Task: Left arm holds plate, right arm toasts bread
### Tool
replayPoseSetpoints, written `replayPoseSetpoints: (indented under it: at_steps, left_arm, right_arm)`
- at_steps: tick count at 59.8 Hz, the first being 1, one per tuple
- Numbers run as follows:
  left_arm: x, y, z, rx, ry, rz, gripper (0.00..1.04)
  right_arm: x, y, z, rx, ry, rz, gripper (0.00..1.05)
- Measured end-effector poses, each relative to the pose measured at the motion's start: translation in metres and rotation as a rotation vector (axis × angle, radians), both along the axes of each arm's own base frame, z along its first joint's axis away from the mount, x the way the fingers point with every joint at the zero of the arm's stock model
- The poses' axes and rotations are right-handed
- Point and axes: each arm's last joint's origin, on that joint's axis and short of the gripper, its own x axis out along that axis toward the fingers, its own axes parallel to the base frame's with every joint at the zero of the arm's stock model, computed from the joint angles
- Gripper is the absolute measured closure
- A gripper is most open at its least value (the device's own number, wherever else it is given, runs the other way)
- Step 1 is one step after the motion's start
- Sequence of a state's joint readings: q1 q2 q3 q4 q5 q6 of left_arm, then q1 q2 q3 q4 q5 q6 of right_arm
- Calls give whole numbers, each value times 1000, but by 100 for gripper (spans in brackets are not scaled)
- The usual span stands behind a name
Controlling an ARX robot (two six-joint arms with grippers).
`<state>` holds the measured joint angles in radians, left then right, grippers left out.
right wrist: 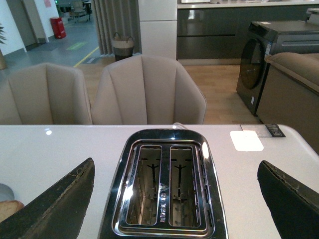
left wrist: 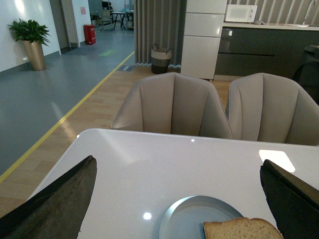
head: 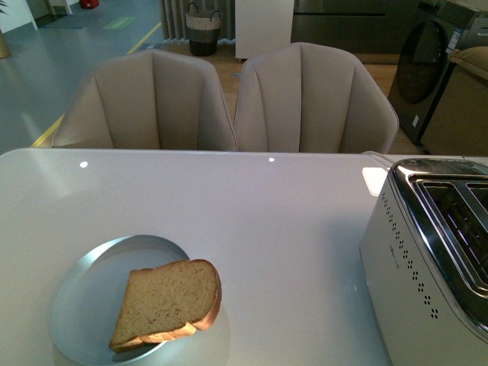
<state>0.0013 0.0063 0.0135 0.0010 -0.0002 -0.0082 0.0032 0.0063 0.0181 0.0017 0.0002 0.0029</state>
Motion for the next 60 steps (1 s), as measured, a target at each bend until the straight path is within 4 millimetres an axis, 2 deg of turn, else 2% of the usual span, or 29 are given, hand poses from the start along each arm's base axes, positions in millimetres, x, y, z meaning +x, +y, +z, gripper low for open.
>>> replayPoseSetpoints:
  at_steps: [47, 49, 52, 56, 60]
  left_arm:
    - [0, 0, 0, 0, 0, 0, 7]
    - [0, 0, -1, -23, 80, -39, 7]
    - [1, -2, 1, -87, 326, -101, 7]
    - [2, -3, -3, -139, 554, -112, 7]
    - [4, -4, -8, -160, 634, -113, 7]
  right_arm:
    - [0, 0, 0, 0, 0, 0, 9]
    - [0, 0, 0, 0, 0, 0, 9]
    - [0, 0, 0, 0, 0, 0, 9]
    - [0, 0, 0, 0, -1, 1, 9]
    - [0, 0, 0, 0, -1, 0, 9]
